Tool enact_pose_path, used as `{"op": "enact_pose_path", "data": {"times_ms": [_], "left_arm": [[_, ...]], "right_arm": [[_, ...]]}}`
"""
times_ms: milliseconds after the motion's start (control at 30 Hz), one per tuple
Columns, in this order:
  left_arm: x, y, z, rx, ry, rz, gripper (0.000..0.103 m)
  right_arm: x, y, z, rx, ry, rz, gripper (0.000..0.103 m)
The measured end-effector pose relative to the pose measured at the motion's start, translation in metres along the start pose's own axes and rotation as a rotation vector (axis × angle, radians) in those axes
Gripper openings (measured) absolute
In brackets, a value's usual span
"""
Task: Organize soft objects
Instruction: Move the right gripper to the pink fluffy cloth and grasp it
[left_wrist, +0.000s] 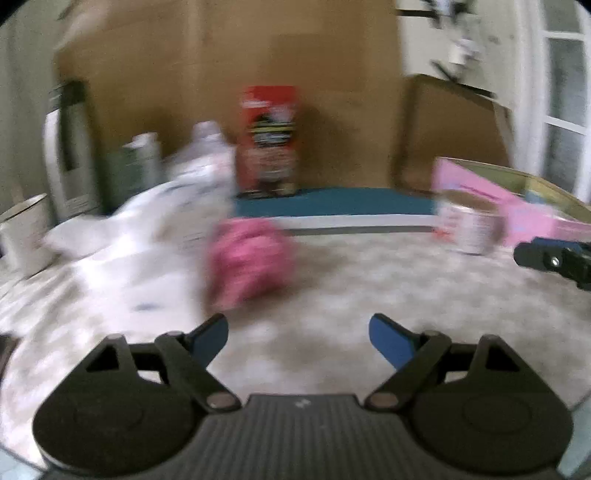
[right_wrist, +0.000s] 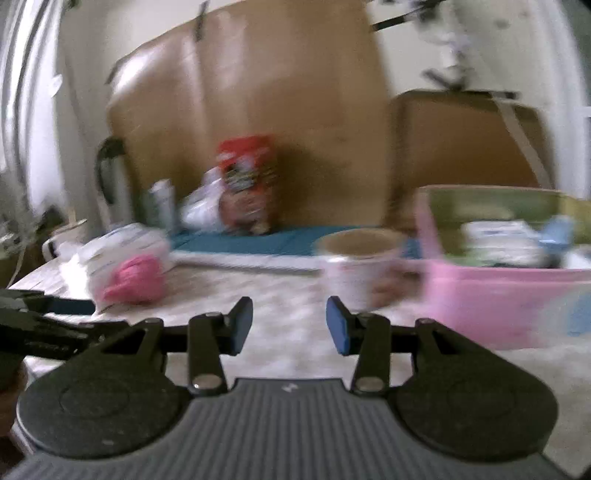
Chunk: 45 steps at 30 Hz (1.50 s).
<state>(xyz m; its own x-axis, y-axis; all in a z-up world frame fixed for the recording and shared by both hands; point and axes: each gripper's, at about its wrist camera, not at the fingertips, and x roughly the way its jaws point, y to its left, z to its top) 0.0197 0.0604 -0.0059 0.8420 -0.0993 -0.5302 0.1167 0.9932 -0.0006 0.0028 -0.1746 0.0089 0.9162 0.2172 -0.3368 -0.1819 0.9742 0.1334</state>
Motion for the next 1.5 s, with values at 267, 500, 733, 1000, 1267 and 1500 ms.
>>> {"op": "enact_pose_path", "data": {"times_ms": [267,500,733,1000,1267,1500], "left_arm": [[0.006,0.047,-0.006,-0.165,0.016,-0.019,0.083],[0.000,0.054,-0.012,-0.206,-0.012,-0.100,0.082],[-0.001,0.060,-0.015,-0.248,-0.030,-0.121,0.082],[-0.001,0.060,-0.016,-0.245,-0.029,-0.124,0.082],[0.001,0.061,-0.014,-0.243,-0.027,-0.132,0.082],[-0.001,0.059,-0.015,-0.250,-0.026,-0.135,0.083]], "right_arm": [[0.072,0.068,0.012,0.034,0.114,0.177,0.047],[0.099,0.097,0.024,0.037,0.137,0.242,0.047],[0.129,0.108,0.040,0.056,0.214,0.367,0.056],[0.151,0.146,0.044,-0.049,0.243,0.433,0.067],[0.172,0.128,0.028,-0.012,0.316,0.378,0.042],[0.114,0.084,0.021,0.030,0.260,0.343,0.041]]}}
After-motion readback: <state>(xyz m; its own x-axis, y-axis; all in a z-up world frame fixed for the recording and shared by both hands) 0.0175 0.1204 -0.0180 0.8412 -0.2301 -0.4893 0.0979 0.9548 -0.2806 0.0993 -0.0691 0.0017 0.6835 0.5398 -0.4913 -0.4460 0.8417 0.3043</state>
